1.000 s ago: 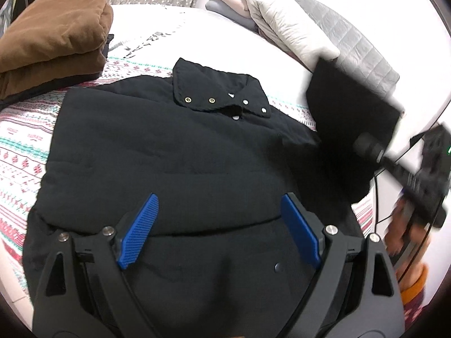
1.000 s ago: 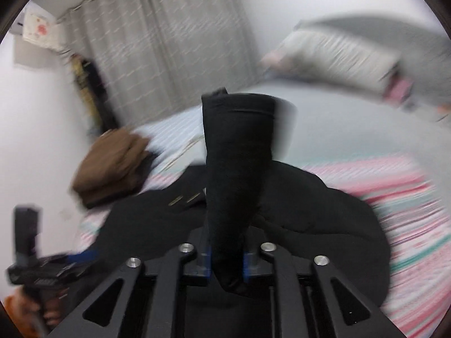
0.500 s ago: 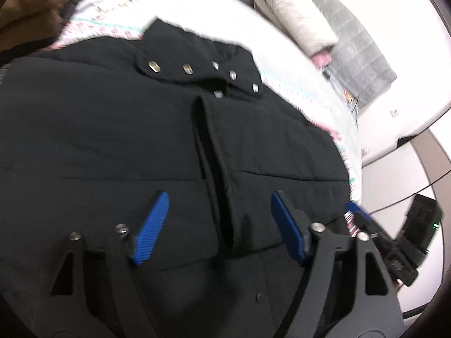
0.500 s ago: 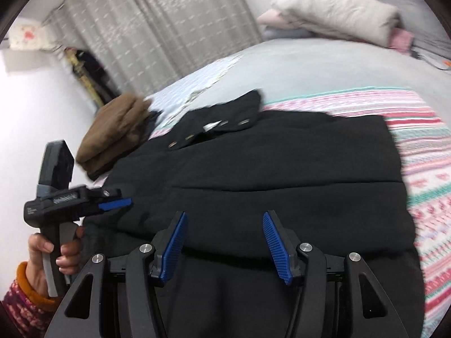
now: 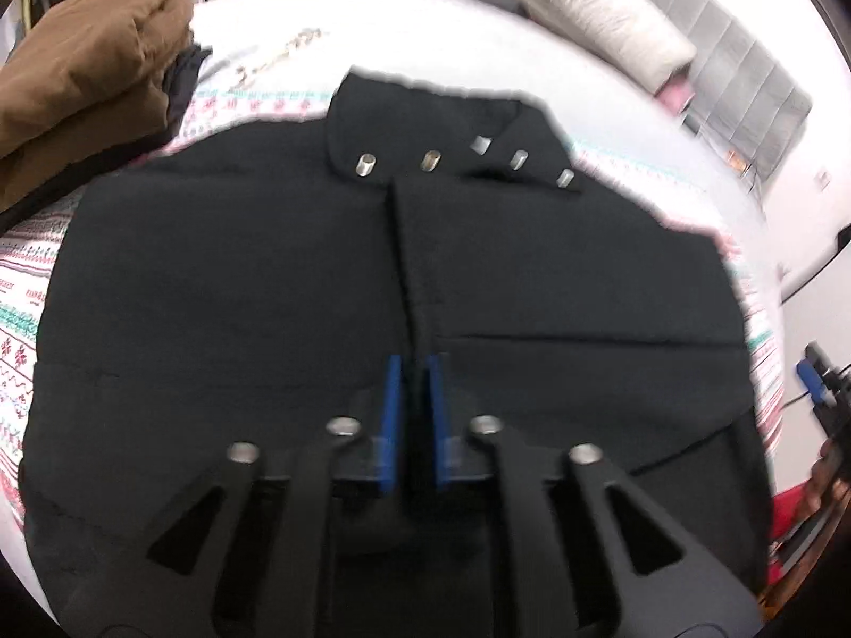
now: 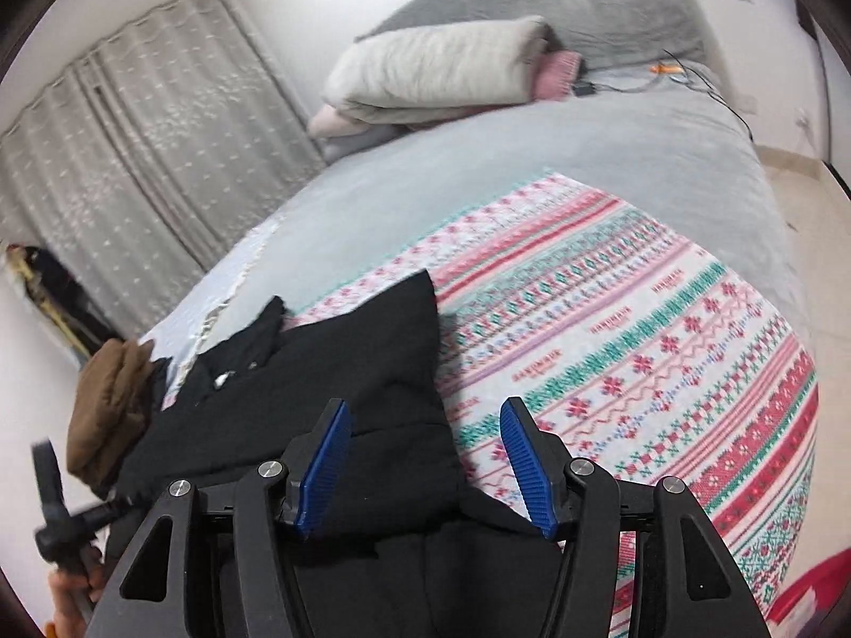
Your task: Fold large clothes
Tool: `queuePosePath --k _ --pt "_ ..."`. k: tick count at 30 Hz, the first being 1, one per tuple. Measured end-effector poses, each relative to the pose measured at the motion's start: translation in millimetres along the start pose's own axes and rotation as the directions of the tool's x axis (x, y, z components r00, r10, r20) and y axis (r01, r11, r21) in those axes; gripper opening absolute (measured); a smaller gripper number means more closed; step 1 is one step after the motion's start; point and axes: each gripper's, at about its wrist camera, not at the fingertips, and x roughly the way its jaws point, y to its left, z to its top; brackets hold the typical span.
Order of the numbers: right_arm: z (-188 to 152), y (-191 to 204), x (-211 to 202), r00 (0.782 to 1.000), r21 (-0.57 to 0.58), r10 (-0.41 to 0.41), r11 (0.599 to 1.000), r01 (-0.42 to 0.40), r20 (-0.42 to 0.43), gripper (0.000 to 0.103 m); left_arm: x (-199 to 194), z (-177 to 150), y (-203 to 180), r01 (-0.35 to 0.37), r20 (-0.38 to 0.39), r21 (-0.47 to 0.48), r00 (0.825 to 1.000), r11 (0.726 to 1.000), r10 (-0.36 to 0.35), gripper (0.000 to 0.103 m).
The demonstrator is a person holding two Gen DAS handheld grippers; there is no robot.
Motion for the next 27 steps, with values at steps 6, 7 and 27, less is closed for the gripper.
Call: queuePosePath --k 6,7,27 --pt "-9 36 19 0.999 -0.150 -0.046 0.988 0.043 -0.017 0.059 -33 -3 -16 0.099 0.177 0.074 0.978 0.992 -0.111 0.038" --pt "-10 47 24 0.998 -0.193 -0.052 0.980 0.047 -0.020 0.058 -30 -3 -22 0.116 0.167 0.098 0.977 0.988 -0.131 0.038" --pt "-33 49 57 0.976 -0.276 -0.155 0.955 0.108 -0.155 0.068 -30 -43 -39 0.074 0.062 0.224 0.994 0.972 -0.090 0.090"
